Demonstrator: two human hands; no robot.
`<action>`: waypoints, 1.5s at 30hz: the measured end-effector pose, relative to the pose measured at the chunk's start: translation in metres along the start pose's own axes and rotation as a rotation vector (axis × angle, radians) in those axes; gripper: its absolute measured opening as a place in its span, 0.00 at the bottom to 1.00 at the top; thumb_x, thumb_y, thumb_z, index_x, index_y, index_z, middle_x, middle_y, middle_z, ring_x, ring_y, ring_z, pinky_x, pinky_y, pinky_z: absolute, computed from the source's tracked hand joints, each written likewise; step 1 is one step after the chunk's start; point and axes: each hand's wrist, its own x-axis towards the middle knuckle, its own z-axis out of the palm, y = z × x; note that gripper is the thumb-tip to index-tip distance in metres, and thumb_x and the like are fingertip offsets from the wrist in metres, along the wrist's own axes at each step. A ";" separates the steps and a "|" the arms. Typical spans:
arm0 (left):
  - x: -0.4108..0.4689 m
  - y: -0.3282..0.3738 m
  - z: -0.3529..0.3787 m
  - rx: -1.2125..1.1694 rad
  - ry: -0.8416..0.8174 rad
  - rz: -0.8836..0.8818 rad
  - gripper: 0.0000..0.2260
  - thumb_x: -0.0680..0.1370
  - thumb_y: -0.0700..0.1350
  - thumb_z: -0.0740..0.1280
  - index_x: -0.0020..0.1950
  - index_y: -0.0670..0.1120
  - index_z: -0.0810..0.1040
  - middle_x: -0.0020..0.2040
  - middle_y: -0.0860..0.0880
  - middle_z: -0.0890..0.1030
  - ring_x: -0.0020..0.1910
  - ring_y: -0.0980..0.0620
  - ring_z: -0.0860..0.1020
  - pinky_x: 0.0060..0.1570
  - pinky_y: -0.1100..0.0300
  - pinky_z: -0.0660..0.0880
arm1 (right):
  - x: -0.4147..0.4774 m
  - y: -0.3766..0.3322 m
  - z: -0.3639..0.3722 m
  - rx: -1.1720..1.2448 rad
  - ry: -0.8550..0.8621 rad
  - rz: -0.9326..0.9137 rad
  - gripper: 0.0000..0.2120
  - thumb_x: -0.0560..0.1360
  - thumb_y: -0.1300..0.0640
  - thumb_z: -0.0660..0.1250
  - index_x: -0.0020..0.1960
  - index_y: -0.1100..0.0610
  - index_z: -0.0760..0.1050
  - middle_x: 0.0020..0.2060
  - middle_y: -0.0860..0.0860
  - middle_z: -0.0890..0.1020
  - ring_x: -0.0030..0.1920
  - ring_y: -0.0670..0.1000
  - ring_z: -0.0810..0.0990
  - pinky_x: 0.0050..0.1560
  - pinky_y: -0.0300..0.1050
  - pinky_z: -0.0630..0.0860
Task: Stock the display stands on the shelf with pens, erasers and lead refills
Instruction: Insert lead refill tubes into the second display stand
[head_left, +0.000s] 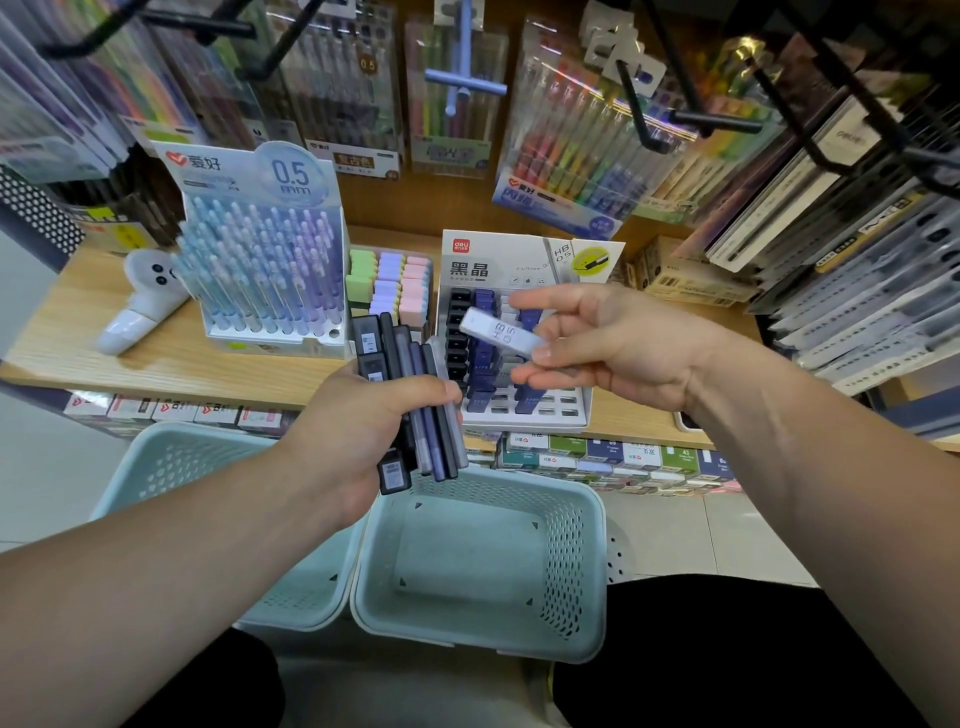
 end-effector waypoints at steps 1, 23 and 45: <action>0.000 0.000 0.000 0.000 -0.004 0.002 0.18 0.69 0.36 0.76 0.58 0.38 0.81 0.48 0.39 0.85 0.42 0.42 0.84 0.39 0.51 0.80 | -0.001 0.001 0.004 -0.014 -0.036 0.013 0.33 0.74 0.78 0.62 0.75 0.57 0.66 0.41 0.56 0.76 0.47 0.60 0.87 0.43 0.43 0.84; -0.005 0.003 0.000 -0.001 0.004 0.002 0.15 0.69 0.36 0.76 0.54 0.39 0.82 0.48 0.39 0.85 0.44 0.41 0.84 0.48 0.44 0.82 | 0.008 0.014 0.005 -0.719 0.192 -0.153 0.22 0.76 0.68 0.71 0.66 0.52 0.75 0.39 0.55 0.78 0.33 0.54 0.83 0.41 0.49 0.85; -0.007 0.007 -0.008 -0.043 0.011 -0.017 0.18 0.70 0.35 0.75 0.59 0.37 0.80 0.51 0.37 0.85 0.40 0.41 0.85 0.39 0.48 0.82 | 0.045 0.049 -0.004 -1.372 0.478 -0.528 0.05 0.74 0.59 0.73 0.48 0.52 0.81 0.43 0.50 0.84 0.43 0.54 0.82 0.43 0.53 0.80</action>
